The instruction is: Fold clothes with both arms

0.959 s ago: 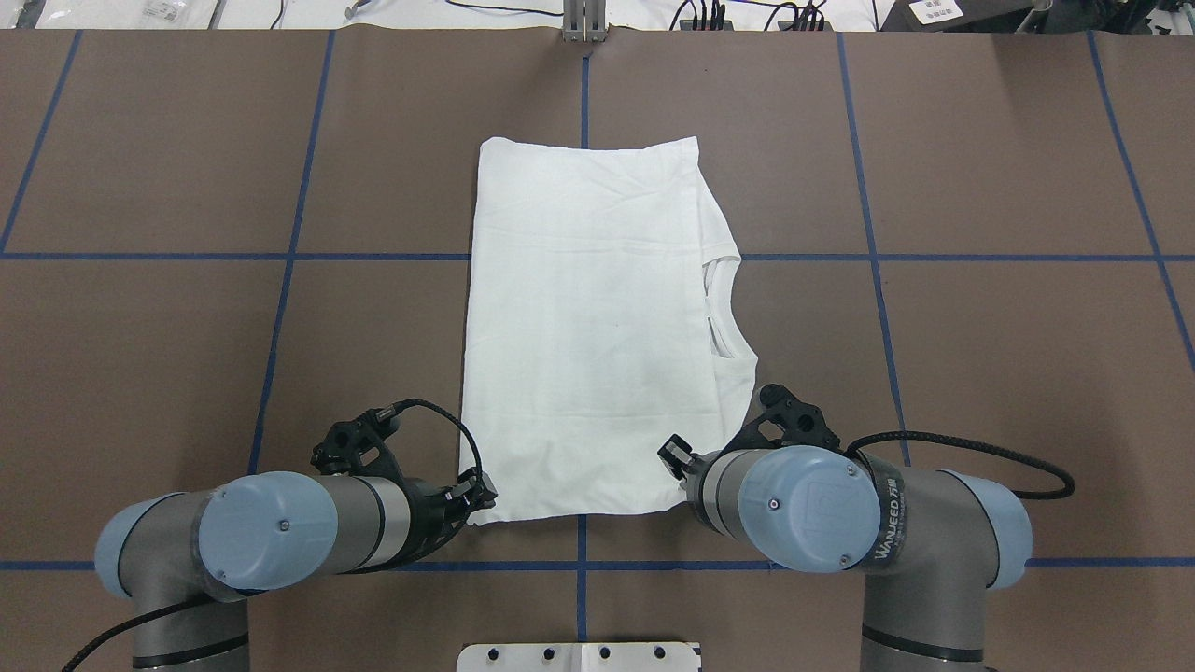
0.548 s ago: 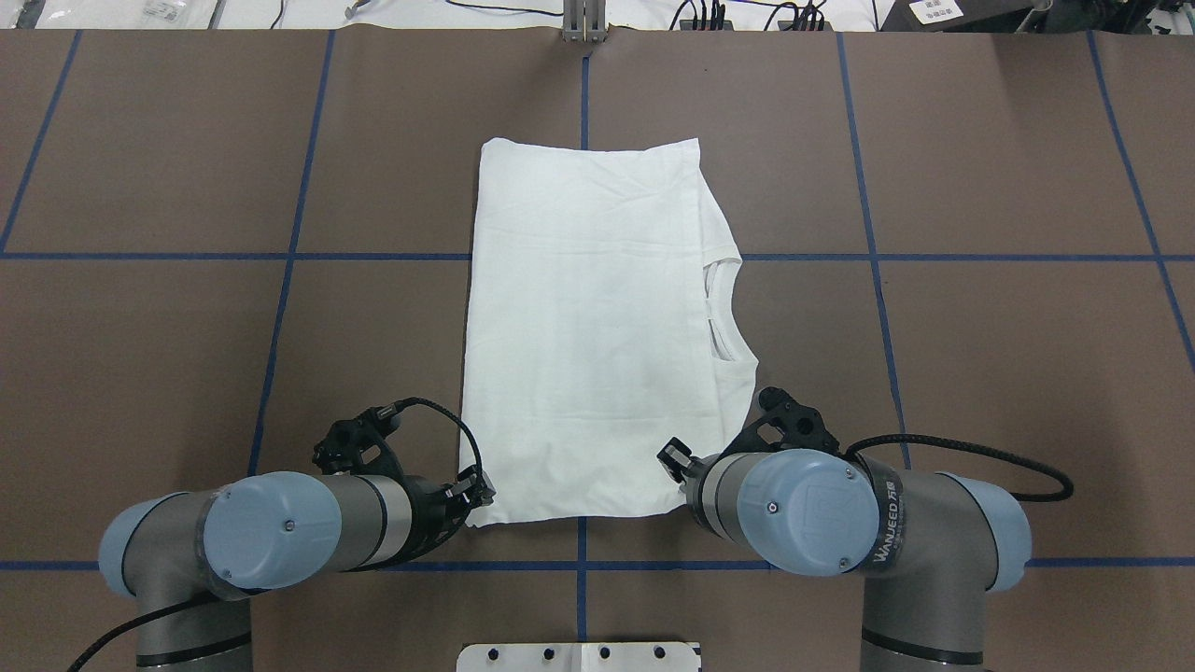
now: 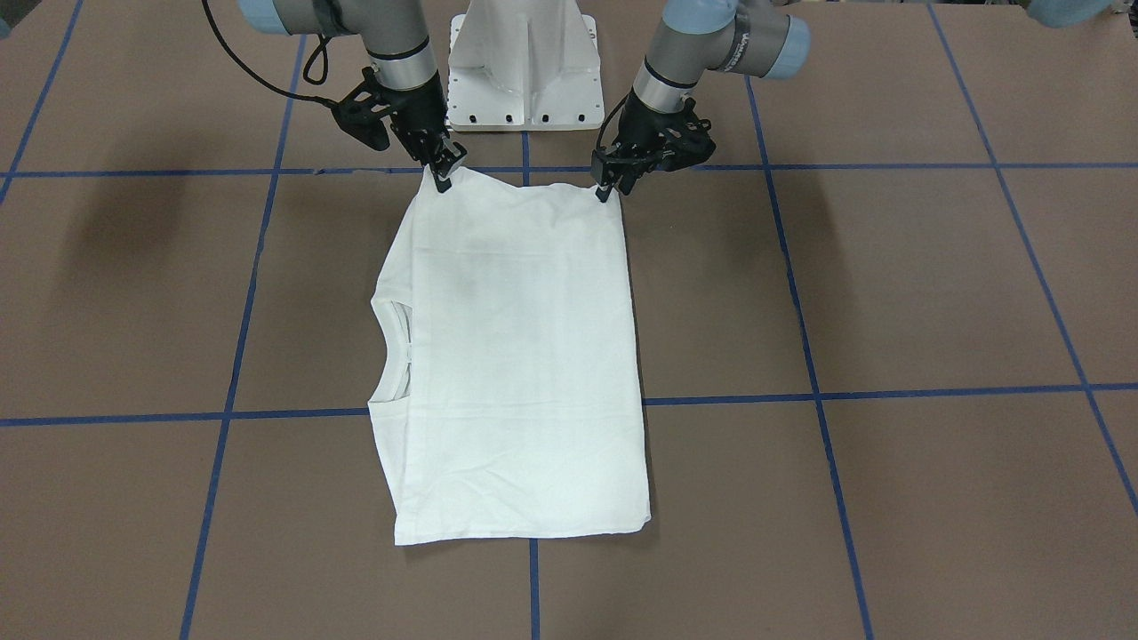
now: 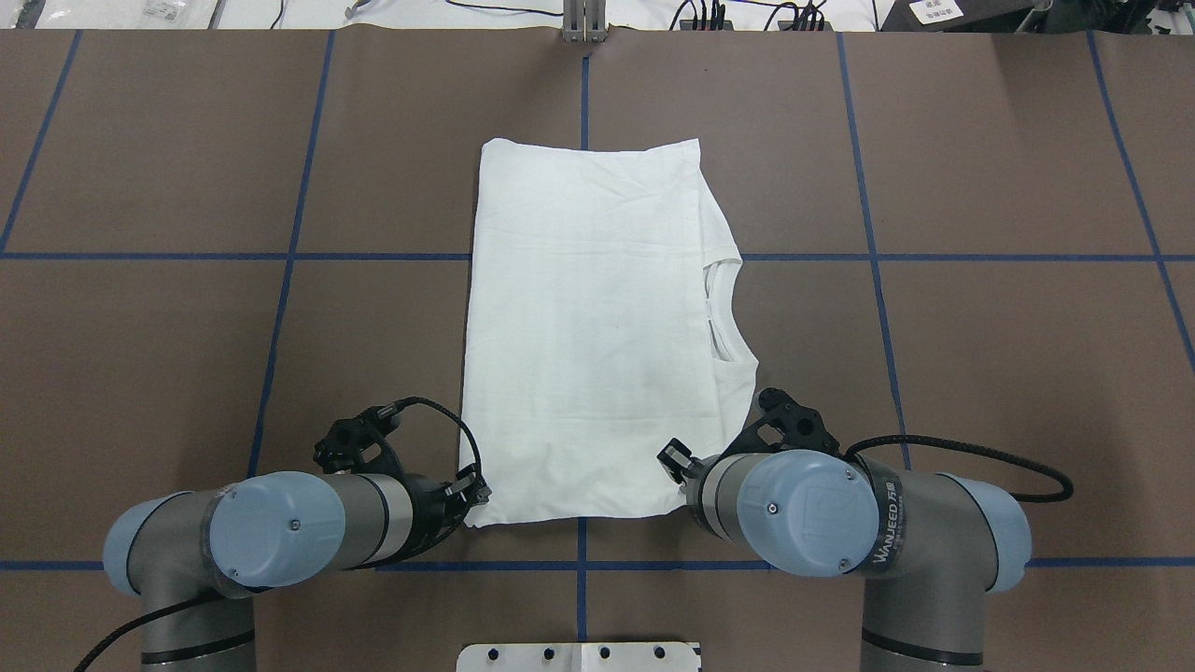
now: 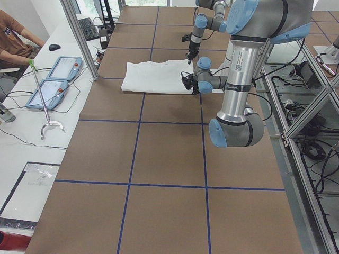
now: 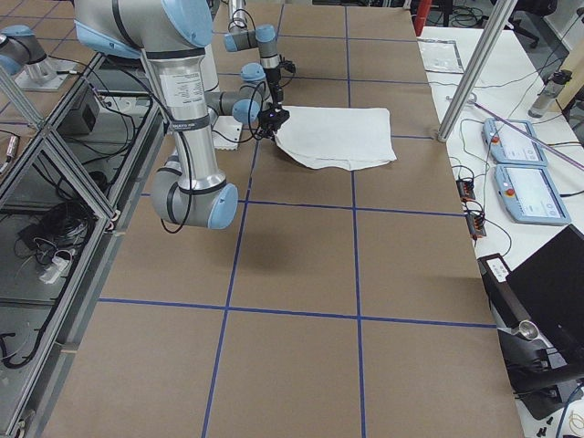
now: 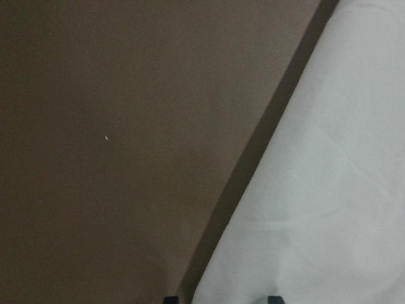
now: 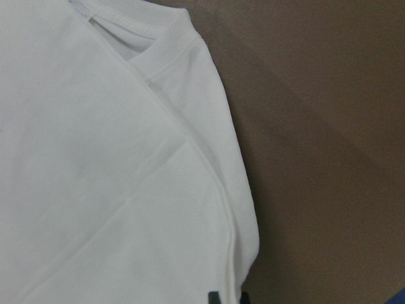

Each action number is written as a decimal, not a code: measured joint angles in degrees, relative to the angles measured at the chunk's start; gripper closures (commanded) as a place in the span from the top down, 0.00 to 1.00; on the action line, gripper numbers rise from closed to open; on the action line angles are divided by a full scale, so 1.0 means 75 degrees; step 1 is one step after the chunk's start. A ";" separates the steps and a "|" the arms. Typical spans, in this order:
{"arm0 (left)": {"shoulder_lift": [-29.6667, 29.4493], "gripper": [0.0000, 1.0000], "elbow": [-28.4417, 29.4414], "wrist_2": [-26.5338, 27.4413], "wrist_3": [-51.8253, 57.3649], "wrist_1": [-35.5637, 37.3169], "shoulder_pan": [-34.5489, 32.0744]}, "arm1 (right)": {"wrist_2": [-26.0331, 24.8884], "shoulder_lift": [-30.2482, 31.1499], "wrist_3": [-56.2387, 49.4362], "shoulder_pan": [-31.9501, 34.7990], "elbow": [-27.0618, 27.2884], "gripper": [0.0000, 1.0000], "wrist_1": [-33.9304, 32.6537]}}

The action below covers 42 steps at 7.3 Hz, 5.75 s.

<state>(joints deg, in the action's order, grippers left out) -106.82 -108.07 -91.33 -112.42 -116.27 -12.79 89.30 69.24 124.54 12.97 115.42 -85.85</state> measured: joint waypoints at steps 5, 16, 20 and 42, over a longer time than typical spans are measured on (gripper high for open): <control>-0.0017 0.00 0.0064 -0.0010 0.0008 -0.0001 0.0015 | 0.0000 -0.0010 0.0000 -0.0001 0.0018 0.00 0.0008; -0.1003 0.00 -0.2290 -0.0659 0.0184 0.1883 -0.1089 | 0.0114 0.0558 0.0403 0.0752 0.1880 0.00 -0.0001; -0.2282 0.00 0.0422 -0.0900 0.2002 0.1198 -0.2765 | 0.1414 -0.0928 -0.0771 0.2848 -0.0433 0.00 0.0084; 0.1119 1.00 0.2506 -0.5251 1.5470 0.0965 -0.9485 | 0.6078 0.2424 -1.7013 0.9836 -0.4691 1.00 0.1091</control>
<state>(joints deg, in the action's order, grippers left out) -98.43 -89.28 -130.71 3.61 -109.03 -83.92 134.88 87.42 -3.05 86.74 80.24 -77.66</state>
